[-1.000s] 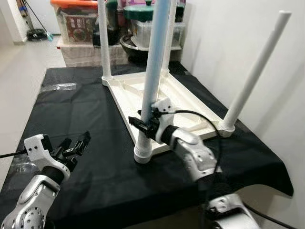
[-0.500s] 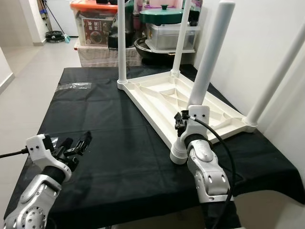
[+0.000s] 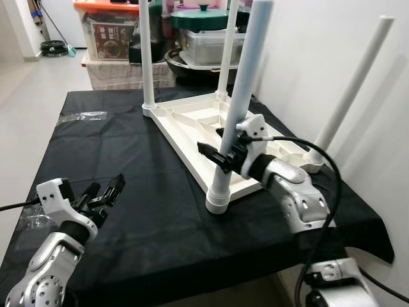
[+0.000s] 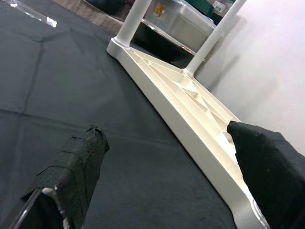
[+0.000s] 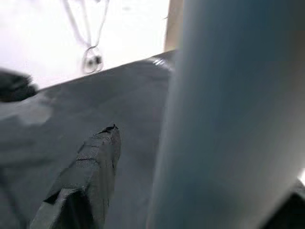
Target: Building children table
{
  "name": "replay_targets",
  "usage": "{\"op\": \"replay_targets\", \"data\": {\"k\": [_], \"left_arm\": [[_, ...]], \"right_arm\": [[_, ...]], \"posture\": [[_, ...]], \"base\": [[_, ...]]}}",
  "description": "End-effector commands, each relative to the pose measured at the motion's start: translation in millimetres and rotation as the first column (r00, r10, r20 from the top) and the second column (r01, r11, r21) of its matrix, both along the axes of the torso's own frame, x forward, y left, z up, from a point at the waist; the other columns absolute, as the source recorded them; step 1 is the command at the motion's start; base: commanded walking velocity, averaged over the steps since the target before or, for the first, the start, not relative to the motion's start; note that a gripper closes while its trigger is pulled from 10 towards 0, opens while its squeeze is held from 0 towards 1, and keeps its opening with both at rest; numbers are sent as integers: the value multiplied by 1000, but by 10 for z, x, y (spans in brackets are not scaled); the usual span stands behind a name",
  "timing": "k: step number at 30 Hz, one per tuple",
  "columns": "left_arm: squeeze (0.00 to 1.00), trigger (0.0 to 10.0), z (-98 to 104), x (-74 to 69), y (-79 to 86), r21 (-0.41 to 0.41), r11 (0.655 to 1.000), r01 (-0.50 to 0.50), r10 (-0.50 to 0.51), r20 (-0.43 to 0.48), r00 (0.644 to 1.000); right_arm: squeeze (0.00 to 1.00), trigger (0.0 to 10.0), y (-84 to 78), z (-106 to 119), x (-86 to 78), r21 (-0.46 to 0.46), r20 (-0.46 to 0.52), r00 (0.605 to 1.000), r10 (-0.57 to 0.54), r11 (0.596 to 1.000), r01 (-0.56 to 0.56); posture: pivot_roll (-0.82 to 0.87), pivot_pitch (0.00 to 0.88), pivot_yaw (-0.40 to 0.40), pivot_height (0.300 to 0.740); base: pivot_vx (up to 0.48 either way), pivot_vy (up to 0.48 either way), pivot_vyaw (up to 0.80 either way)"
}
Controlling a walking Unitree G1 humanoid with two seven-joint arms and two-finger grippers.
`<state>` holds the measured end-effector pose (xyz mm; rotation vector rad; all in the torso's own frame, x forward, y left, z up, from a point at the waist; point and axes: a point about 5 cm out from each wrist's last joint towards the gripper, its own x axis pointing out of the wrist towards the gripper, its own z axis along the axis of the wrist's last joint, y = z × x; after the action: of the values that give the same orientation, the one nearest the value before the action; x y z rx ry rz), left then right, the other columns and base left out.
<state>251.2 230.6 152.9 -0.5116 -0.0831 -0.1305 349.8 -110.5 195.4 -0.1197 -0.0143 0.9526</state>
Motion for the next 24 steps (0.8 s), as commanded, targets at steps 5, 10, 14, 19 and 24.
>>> {"op": "replay_targets", "data": {"k": [5,10,14,19,24], "left_arm": [[0,10000,5,-19,2,8,1000,-5,5,1,1000],[0,10000,-2,-27,-2,9,1000,-1,1,-3,1000],[0,10000,-5,-23,-16,9,1000,2,-2,-4,1000],[0,10000,7,-13,-13,11,1000,8,-8,-3,1000],[0,10000,1,3,-35,12,1000,18,-18,-6,1000]], "right_arm": [[0,0,230,-285,96,-126,-56,973,-223,968,215],[0,0,-83,-423,104,-54,-116,631,-767,640,767],[0,0,-239,-500,-46,-41,-124,465,-877,473,880],[0,10000,-249,-409,-388,4,-38,420,-907,421,907],[1000,10000,-96,-133,-352,136,-4,547,-837,541,830]], "posture": [[33,0,-108,740],[26,0,-99,740],[26,0,-99,740],[9,0,-89,740],[5,0,-82,740]], "base": [[0,0,0],[0,0,0],[0,0,0],[0,0,0],[0,0,0]]}}
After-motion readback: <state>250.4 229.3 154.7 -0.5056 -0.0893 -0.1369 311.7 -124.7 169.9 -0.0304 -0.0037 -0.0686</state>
